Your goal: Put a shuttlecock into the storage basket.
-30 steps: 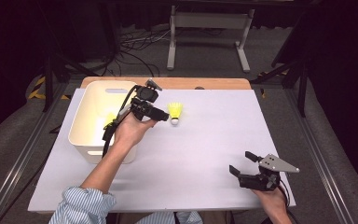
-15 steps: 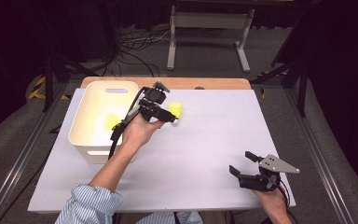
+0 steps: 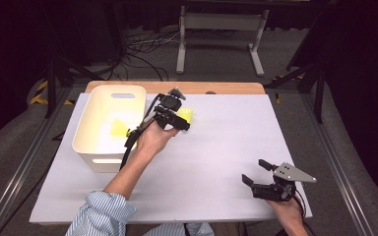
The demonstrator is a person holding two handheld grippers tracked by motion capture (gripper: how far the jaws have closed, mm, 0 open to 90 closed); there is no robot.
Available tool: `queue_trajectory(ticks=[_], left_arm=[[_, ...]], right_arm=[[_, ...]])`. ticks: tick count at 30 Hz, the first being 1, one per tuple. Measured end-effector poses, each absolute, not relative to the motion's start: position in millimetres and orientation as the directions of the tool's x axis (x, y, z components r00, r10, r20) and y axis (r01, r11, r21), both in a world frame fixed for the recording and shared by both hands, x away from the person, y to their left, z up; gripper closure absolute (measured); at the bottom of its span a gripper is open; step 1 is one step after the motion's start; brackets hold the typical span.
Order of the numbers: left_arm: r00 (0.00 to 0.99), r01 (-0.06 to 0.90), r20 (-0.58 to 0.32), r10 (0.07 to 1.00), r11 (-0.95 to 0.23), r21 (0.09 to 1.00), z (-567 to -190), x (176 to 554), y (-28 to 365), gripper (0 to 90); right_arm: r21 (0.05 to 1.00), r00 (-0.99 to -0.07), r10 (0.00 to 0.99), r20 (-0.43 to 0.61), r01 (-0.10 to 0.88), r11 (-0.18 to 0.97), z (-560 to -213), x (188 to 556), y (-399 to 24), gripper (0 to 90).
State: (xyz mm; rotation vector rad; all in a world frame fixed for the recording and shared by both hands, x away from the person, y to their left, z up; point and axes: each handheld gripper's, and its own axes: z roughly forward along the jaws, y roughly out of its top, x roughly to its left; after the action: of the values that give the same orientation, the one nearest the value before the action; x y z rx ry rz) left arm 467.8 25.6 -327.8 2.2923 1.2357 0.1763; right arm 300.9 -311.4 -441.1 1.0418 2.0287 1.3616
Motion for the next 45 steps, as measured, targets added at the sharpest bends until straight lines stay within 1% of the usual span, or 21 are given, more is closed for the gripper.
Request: queue_trajectory(ticks=[18,31,45], left_arm=[[0.553,0.764,-0.134,0.822,-0.436,0.476,-349.1,481.2,14.3,37.8],[0.55,0.767,-0.115,0.828,-0.446,0.461,-362.0,490.0,7.6,37.9],[0.525,0.788,-0.122,0.842,-0.426,0.445,-378.4,501.1,-0.1,37.9]], right_arm=[[0.924,-0.593,0.805,0.021,0.319,0.211,-440.6,300.2,-311.8,15.1],[0.925,-0.589,0.808,0.016,0.315,0.212,-440.8,301.9,-313.4,15.1],[0.925,-0.593,0.805,0.011,0.311,0.217,-440.8,301.7,-312.4,15.1]])
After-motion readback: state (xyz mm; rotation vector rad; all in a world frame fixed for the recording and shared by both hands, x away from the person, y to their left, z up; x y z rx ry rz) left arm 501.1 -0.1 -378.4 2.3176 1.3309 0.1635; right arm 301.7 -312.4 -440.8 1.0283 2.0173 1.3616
